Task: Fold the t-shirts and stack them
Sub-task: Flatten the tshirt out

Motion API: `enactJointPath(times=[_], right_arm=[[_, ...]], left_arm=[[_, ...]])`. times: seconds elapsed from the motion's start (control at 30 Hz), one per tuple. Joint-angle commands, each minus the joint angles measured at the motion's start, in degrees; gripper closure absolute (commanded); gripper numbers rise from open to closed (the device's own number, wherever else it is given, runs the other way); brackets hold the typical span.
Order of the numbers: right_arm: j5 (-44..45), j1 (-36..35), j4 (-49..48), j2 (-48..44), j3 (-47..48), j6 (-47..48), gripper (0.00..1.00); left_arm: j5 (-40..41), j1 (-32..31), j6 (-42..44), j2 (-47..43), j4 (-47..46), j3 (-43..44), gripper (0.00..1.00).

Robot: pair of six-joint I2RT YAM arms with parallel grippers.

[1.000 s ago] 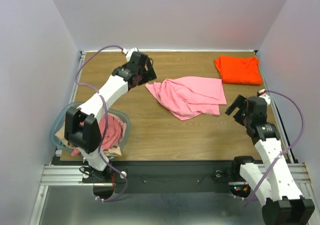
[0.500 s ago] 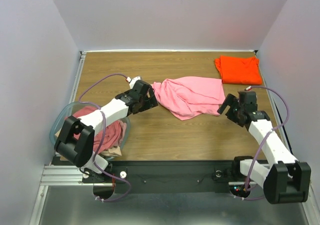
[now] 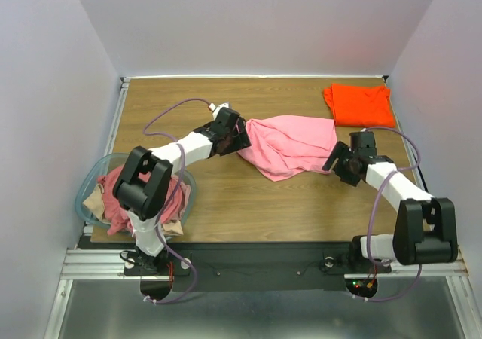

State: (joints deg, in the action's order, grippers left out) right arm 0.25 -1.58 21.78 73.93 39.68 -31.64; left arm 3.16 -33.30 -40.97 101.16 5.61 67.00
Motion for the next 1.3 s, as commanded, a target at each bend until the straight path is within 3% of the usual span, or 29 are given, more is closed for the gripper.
enactJointPath(times=[0.0,0.07,0.17,0.2,0.33,0.4,0.5,0.57,0.6,1.0,1.27], right_arm=[[-2.7,-0.2,-5.8,3.8,3.8,0.8,0.22],[-5.1,-0.1,-7.4,6.1,4.2,1.2,0.29],[-5.6,-0.1,-9.1,9.3,4.4,1.4,0.30],[-5.6,-0.2,-9.3,10.2,4.4,1.7,0.30],[-6.2,-0.2,-10.3,14.1,5.0,1.6,0.44],[-7.1,-0.1,-11.5,15.4,5.0,1.6,0.50],[-9.0,-0.1,-12.5,15.6,5.1,1.6,0.77],[-10.5,-0.1,-12.9,14.6,5.1,2.1,0.88],[-10.8,-0.1,-12.9,13.9,5.3,2.3,0.99],[-18.2,-0.1,-9.4,-18.6,8.5,2.7,1.00],[-13.6,-0.2,4.1,-30.2,29.2,5.5,1.00]], left_arm=[[-2.3,0.0,2.3,3.0,-1.6,5.3,0.29],[-2.5,0.0,2.8,5.0,-1.1,7.6,0.43],[-1.8,0.2,2.9,6.7,-0.7,8.4,0.54],[-1.8,0.3,2.9,7.0,-0.5,8.6,0.67],[-2.0,0.7,3.5,8.1,-0.2,8.9,1.00],[-1.9,0.8,3.8,8.0,-0.2,9.0,1.00],[-1.8,0.8,4.1,6.9,-1.2,7.8,1.00],[-2.3,0.8,4.4,4.8,-2.6,6.8,1.00],[-2.5,0.8,4.8,3.9,-3.2,5.5,1.00],[-2.9,-2.1,6.6,-21.3,-5.3,-1.7,1.00],[-6.2,-4.5,7.5,-40.6,-2.1,5.6,1.00]])
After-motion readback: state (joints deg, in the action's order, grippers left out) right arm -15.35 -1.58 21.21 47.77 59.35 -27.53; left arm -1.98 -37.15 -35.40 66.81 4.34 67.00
